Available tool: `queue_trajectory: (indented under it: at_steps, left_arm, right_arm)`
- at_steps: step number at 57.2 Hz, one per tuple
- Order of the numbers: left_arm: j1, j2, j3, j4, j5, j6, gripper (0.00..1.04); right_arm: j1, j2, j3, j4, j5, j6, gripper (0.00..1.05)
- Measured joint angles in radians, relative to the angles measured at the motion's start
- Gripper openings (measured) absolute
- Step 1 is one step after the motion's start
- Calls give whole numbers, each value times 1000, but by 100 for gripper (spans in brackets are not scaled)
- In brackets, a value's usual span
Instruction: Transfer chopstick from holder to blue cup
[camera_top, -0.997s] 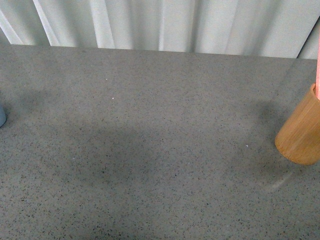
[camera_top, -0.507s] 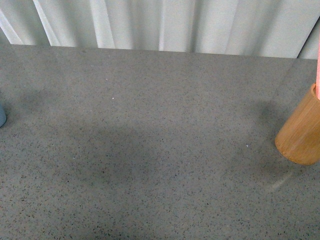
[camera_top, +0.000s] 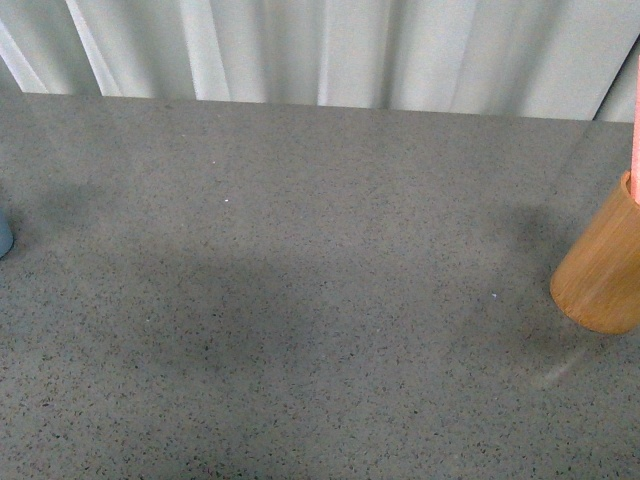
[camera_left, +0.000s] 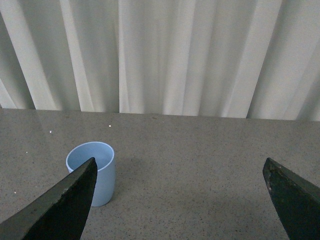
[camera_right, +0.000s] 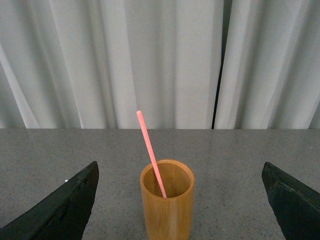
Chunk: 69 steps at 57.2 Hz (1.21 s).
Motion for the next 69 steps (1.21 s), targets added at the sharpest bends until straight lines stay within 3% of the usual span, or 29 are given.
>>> queue_trajectory:
  at_steps: [35,39,42,52,62,69]
  left_arm:
    - [0,0,0,0,-1,0,98]
    - [-40,96,62,-167,-180,-90,98]
    - [-32,219,119,-277,-245,-181,98]
    - [105,534,211,-229,-126,-223,98]
    - [230,857,420,-209,-48,-134,98]
    - [256,1054,571,-271,-1,-83,98]
  right_arm:
    - [0,0,0,0,0,0,95]
    - [0,0,0,0,0,0,95]
    - [0,0,0,0,0,0,95]
    - [0,0,0,0,0,0,95]
    - [0,0,0,0,0,0,95]
    - [0,0,0,0,0,0,95]
